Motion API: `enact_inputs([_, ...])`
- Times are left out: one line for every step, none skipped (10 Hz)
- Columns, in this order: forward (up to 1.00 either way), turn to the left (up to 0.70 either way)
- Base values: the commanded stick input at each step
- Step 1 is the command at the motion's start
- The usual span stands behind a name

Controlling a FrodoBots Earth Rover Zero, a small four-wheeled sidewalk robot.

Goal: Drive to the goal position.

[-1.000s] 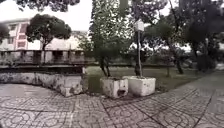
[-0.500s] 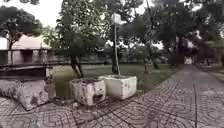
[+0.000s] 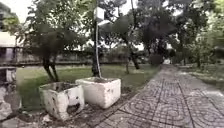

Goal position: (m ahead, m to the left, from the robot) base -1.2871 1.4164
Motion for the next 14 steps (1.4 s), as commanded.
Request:
enact_inputs([0.00,-0.45])
enact_inputs([0.00,-0.45])
enact_inputs([0.00,-0.45])
enact_inputs([0.00,-0.45])
enact_inputs([0.57,-0.30])
enact_inputs([0.70,-0.27])
enact_inputs([0.70,-0.27])
enact_inputs([0.70,-0.27])
enact_inputs([0.70,-0.27])
enact_inputs([0.70,-0.27])
enact_inputs([0.70,0.00])
enact_inputs([0.70,0.00])
enact_inputs([0.70,0.00])
enact_inputs([0.70,0.00])
